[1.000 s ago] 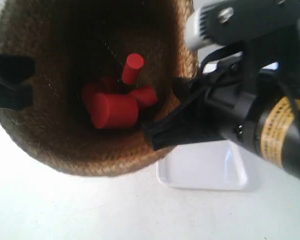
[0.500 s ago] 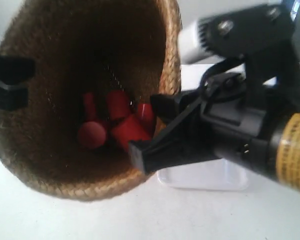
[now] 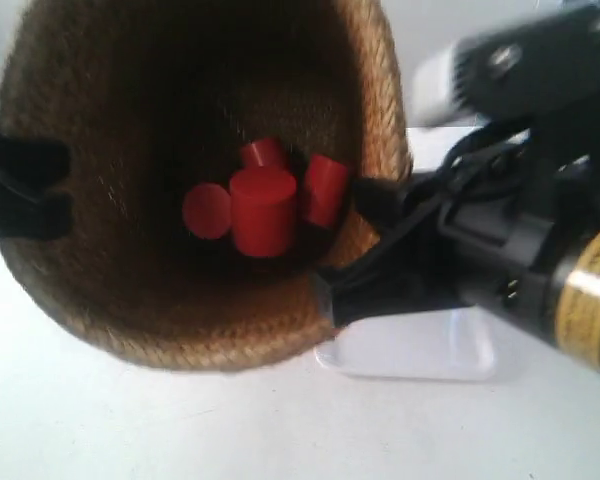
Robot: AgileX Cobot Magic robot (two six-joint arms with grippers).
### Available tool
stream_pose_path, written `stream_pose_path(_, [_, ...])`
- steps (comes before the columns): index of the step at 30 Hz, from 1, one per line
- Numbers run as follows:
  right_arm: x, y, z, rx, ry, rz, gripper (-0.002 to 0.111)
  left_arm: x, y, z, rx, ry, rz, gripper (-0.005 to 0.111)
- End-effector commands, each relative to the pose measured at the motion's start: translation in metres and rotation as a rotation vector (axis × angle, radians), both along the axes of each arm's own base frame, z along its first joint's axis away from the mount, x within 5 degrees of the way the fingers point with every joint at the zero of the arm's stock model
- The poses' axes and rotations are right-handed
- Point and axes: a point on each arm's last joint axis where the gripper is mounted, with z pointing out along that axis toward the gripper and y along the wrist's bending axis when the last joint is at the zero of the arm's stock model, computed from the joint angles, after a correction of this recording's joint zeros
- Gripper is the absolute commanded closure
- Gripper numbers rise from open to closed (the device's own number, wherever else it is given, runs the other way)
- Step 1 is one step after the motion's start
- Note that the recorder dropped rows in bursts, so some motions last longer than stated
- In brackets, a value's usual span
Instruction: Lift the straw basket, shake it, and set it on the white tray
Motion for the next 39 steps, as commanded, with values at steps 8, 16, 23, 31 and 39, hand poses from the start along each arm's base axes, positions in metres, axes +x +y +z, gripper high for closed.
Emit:
stream_pose_path(8, [-0.015,-0.017,0.02,0.091,-0.001,0.029,0.108,-0.008,-0.002,0.015,-0.073,-0.038,-0.042,0.107])
stream_pose_path(16, [-0.017,-0.029,0.029,-0.001,0.151,-0.085,0.108,0.006,-0.013,0.051,-0.064,0.106,-0.001,0.107])
stream_pose_path(23, [-0.016,-0.051,0.04,-0.191,0.189,-0.222,0.108,0.045,-0.069,0.041,-0.061,0.397,-0.16,0.107])
stream_pose_path(31, [-0.001,-0.075,0.041,-0.184,0.238,-0.289,0.108,0.054,-0.082,0.067,-0.118,0.417,-0.181,0.107])
stream_pose_path(39, [0.013,-0.086,0.041,-0.141,0.234,-0.317,0.108,0.043,-0.103,0.065,-0.079,0.411,-0.286,0.107])
